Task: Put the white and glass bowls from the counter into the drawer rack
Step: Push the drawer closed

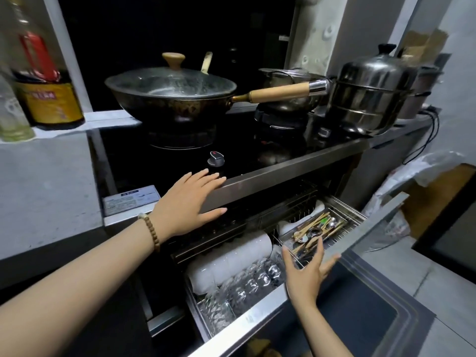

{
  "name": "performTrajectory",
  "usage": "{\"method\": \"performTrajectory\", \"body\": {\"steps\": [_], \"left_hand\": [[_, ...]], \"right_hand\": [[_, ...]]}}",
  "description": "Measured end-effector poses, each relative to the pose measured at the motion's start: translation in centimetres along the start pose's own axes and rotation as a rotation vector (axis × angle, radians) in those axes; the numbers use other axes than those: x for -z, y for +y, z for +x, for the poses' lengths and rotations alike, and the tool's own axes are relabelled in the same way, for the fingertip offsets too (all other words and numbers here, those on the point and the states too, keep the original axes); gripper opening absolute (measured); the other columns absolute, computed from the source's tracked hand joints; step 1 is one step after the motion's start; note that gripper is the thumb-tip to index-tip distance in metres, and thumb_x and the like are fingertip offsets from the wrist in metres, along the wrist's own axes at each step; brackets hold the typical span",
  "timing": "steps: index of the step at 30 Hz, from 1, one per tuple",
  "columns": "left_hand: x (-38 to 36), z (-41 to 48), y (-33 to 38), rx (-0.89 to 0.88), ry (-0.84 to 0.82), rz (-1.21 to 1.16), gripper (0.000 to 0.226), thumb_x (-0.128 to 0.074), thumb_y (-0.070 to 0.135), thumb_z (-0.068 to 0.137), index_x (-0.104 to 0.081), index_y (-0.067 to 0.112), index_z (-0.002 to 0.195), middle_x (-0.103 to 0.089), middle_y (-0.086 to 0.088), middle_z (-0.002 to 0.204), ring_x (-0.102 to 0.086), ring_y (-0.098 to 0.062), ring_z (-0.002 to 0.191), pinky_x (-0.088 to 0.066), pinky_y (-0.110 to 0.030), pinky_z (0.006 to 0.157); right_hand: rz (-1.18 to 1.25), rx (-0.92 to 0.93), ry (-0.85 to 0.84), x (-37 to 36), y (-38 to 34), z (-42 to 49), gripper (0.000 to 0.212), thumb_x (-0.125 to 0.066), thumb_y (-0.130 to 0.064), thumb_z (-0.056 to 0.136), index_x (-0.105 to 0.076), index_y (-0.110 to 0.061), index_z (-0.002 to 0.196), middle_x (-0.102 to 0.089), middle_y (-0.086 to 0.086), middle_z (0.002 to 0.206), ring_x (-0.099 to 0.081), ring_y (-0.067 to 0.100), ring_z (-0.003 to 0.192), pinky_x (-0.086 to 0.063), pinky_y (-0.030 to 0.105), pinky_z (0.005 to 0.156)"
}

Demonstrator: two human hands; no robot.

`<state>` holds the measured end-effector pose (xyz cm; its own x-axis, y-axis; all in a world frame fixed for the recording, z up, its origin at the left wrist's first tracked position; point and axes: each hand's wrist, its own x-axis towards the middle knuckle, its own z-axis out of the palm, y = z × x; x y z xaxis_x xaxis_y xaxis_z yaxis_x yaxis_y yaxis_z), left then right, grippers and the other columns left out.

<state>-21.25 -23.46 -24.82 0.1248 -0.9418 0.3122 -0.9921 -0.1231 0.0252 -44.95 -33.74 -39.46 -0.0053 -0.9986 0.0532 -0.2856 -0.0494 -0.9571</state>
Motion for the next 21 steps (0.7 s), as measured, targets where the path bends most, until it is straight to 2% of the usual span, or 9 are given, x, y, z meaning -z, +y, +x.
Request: {"method": "performTrajectory", "body": {"steps": [3,7,13,17,21], "left_hand": [[-0.2,0.0,0.0,-0.002,0.006,0.051,0.076,-0.029,0.07,0.084,-0.02,0.031,0.149,-0.024,0.008,0.156,-0.012,-0.012,0.146,-0.005,-0.034,0.119],[-0.3,-0.1,0.0,-0.011,0.013,0.075,0.077,-0.03,0.072,0.084,-0.019,0.032,0.149,-0.023,0.009,0.156,-0.012,-0.012,0.146,-0.005,-0.033,0.119],[-0.3,-0.1,0.0,-0.01,0.018,0.068,0.078,-0.032,0.073,0.083,-0.019,0.032,0.149,-0.022,0.008,0.157,-0.013,-0.012,0.146,-0.006,-0.032,0.119],[-0.2,-0.1,0.1,-0.006,0.012,0.072,0.08,-0.031,0.074,0.082,-0.017,0.032,0.149,-0.021,0.009,0.157,-0.013,-0.011,0.146,-0.005,-0.031,0.118],[-0.1,-0.1,0.1,-0.003,0.017,0.057,0.08,-0.032,0.075,0.082,-0.017,0.033,0.149,-0.02,0.01,0.157,-0.013,-0.01,0.145,-0.005,-0.031,0.119]], "right_hand": [[0.005,0.029,-0.04,-1.1,-0.5,0.5,0.084,-0.07,-0.044,0.078,-0.018,-0.049,0.143,0.025,-0.001,0.157,0.021,0.02,0.145,-0.017,0.047,0.114],[-0.013,0.042,-0.103,-2.8,-1.3,1.4,0.082,-0.068,-0.048,0.077,-0.019,-0.05,0.143,0.027,0.0,0.156,0.029,0.016,0.142,-0.013,0.047,0.115],[-0.031,0.063,-0.242,-5.2,-2.2,3.0,0.089,-0.07,-0.052,0.074,-0.012,-0.055,0.141,0.031,0.0,0.154,0.034,0.018,0.139,-0.011,0.046,0.115],[-0.042,0.093,-0.356,-6.3,-2.7,4.2,0.094,-0.07,-0.052,0.074,-0.005,-0.056,0.142,0.034,-0.002,0.153,0.038,0.019,0.137,-0.007,0.052,0.115],[-0.057,0.098,-0.48,-7.3,-3.5,5.4,0.099,-0.069,-0.055,0.074,0.004,-0.058,0.14,0.034,-0.002,0.153,0.037,0.021,0.138,-0.01,0.053,0.115]]}}
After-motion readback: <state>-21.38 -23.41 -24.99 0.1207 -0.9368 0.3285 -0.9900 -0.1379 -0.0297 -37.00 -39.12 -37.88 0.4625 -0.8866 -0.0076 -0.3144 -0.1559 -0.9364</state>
